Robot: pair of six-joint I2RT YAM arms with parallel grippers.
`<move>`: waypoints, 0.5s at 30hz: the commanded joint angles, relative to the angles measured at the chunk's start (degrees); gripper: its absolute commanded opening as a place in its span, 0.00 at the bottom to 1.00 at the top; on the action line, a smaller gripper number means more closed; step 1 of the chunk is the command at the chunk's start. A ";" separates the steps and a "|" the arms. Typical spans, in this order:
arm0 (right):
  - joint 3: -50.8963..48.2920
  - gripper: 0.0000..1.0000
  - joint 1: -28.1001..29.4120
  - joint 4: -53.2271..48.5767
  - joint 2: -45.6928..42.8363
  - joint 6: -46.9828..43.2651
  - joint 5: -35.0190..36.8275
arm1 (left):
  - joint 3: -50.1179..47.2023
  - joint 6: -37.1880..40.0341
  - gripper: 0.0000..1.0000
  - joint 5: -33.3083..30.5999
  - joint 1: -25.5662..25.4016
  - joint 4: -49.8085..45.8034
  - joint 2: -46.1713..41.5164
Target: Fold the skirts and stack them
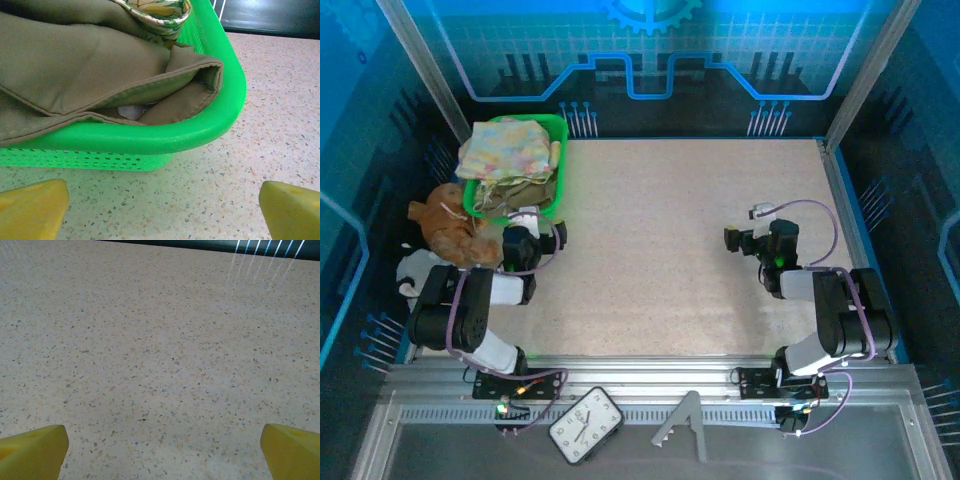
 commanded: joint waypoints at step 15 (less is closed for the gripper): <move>0.64 1.00 -0.13 1.37 -0.26 -0.07 -0.63 | -1.61 -0.54 0.99 -2.29 -0.43 4.02 -0.59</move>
